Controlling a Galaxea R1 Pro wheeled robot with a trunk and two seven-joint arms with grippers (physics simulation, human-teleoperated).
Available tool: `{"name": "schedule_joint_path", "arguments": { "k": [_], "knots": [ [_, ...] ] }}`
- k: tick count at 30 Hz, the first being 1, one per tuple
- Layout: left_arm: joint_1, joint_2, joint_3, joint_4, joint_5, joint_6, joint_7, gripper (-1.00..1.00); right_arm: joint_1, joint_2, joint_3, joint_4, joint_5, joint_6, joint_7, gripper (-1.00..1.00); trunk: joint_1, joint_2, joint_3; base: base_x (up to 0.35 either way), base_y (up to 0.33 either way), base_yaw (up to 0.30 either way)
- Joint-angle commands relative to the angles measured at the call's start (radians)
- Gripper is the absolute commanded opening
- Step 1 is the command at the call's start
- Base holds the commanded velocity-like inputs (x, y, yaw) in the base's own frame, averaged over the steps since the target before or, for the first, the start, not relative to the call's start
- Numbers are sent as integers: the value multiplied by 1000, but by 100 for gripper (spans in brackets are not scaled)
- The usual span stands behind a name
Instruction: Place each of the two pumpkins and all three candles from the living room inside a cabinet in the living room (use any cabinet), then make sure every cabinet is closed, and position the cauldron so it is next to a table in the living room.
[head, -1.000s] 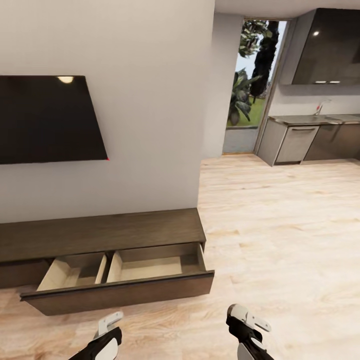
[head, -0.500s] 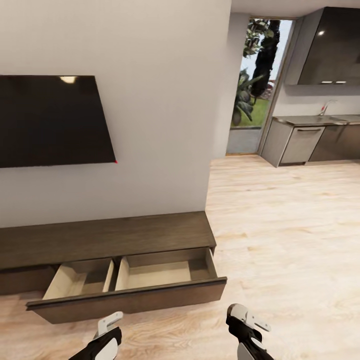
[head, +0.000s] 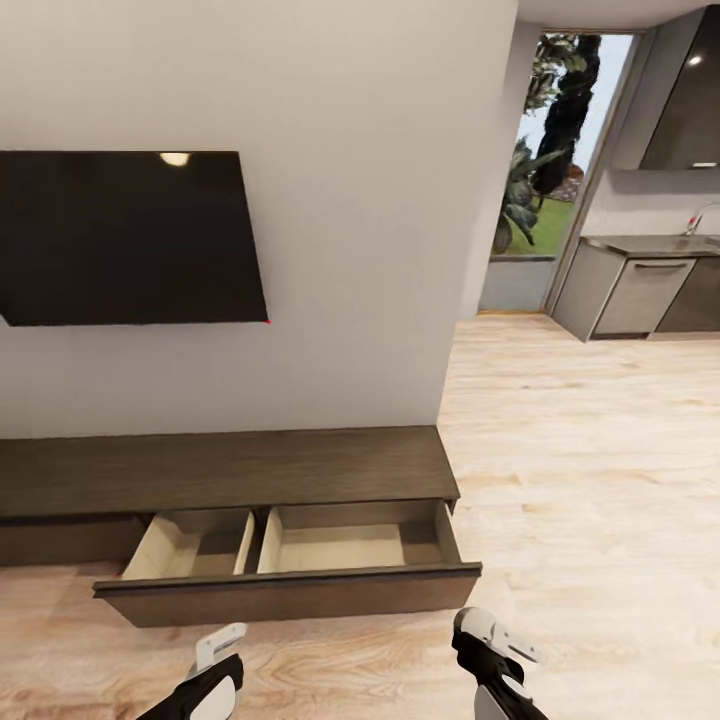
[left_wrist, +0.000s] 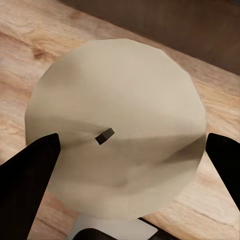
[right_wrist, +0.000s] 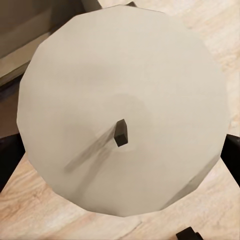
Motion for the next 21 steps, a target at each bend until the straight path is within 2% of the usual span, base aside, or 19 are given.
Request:
{"name": "schedule_joint_path", "arguments": {
  "k": [1, 21],
  "knots": [
    [-1, 0, -8, -1, 7, 1, 6, -100, -1, -1, 8, 0, -11, -6, -5, -100, 0, -1, -1, 0, 9, 34],
    [-1, -1, -8, -11, 7, 1, 6, -100, 0, -2, 8, 0, -11, -6, -3, -100, 0, -1, -1, 13, 1, 3]
  ]
}}
